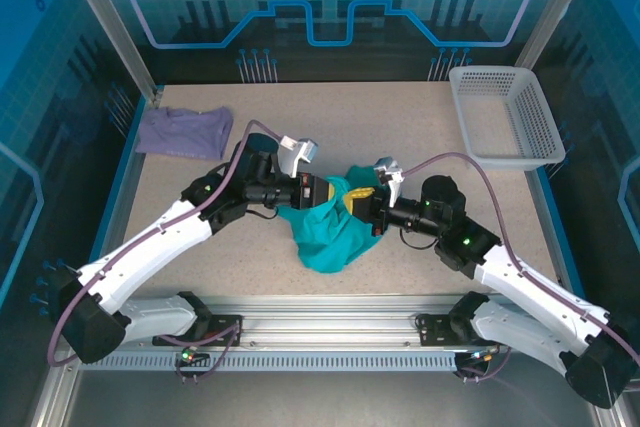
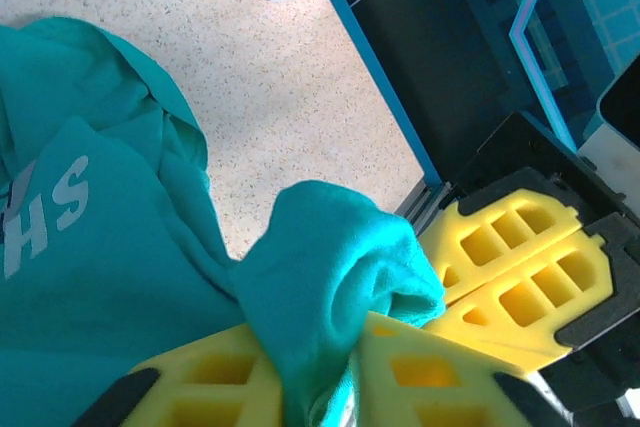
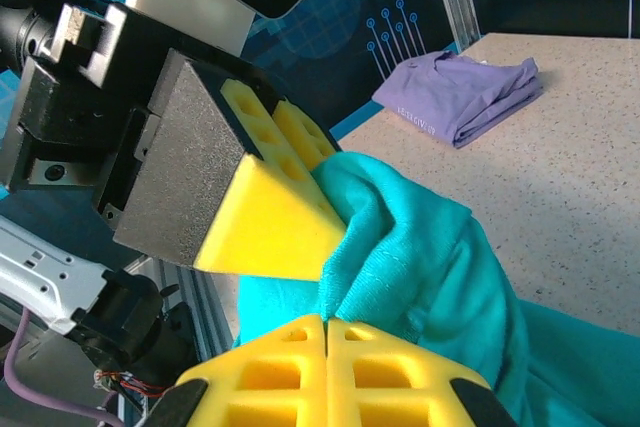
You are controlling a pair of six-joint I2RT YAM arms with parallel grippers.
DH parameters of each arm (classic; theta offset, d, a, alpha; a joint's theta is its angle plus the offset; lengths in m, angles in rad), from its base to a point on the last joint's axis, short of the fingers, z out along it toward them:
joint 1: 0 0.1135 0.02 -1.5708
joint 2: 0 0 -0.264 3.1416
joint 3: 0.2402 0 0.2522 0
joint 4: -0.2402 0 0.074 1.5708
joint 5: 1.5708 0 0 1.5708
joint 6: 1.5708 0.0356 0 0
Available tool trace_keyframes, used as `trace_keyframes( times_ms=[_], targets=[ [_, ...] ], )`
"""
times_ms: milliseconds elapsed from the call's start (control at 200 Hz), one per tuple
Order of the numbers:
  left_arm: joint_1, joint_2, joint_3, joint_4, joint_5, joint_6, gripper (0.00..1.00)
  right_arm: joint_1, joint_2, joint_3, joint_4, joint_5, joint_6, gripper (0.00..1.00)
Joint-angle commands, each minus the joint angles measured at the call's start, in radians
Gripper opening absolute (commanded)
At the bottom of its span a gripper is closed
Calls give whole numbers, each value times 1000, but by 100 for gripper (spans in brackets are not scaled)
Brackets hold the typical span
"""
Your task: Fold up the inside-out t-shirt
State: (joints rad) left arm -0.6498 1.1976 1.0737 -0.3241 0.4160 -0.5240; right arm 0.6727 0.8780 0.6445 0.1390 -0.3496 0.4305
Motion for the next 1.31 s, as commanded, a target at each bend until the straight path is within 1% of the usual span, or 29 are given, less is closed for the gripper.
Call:
trace_keyframes(
  times_ms=[0, 80, 200, 275, 345, 390, 450, 540, 630, 705, 760, 815, 910, 985, 1030, 1100, 1160, 1185, 1250, 1300],
  targets=[
    [10, -13, -24, 21, -14, 33, 28, -16, -17, 21, -6, -27, 25, 0],
    [14, -38, -41, 14, -48, 73, 35, -22, -16, 42, -11, -45, 53, 0],
    [14, -105, -89, 8, -145, 132, 53, -31, -14, 77, -38, -54, 123, 0],
    [13, -156, -116, -10, -218, 164, 58, -36, -12, 103, -49, -47, 185, 0],
    [12, -210, -142, -32, -307, 181, 61, -38, -6, 129, -61, -42, 231, 0],
    [9, -243, -158, -36, -339, 198, 63, -37, -1, 148, -78, -34, 246, 0],
    [-2, -281, -170, -32, -360, 216, 64, -37, 10, 166, -95, -21, 263, 0],
    [-39, -311, -171, -5, -348, 245, 65, -38, 36, 192, -101, -29, 290, 0],
    [-97, -297, -146, 18, -327, 261, 64, -38, 64, 222, -118, -37, 296, 0],
    [-148, -257, -115, 24, -320, 276, 64, -37, 86, 230, -131, -41, 296, 0],
    [-177, -219, -95, 24, -344, 284, 65, -37, 101, 267, -127, -55, 297, 0],
    [-184, -182, -83, 33, -367, 284, 65, -36, 116, 277, -117, -71, 304, 0],
    [-184, -124, -68, 80, -366, 276, 59, -36, 128, 281, -100, -84, 315, 0],
    [-184, -92, -63, 128, -372, 269, 50, -38, 130, 280, -98, -90, 317, 0],
    [-184, -77, -63, 154, -365, 269, 38, -38, 128, 281, -106, -88, 312, 0],
    [-179, -70, -67, 183, -336, 269, 15, -42, 124, 286, -140, -72, 299, 0],
    [-165, -75, -77, 197, -264, 269, 2, -52, 122, 303, -224, -22, 279, 0],
    [-154, -83, -87, 209, -219, 267, 0, -57, 122, 317, -275, 13, 263, 0],
    [-121, -113, -123, 253, -102, 248, 0, -62, 123, 352, -400, 117, 209, 0],
    [-100, -140, -162, 297, -20, 235, 0, -64, 126, 370, -456, 166, 165, 0]
  ],
)
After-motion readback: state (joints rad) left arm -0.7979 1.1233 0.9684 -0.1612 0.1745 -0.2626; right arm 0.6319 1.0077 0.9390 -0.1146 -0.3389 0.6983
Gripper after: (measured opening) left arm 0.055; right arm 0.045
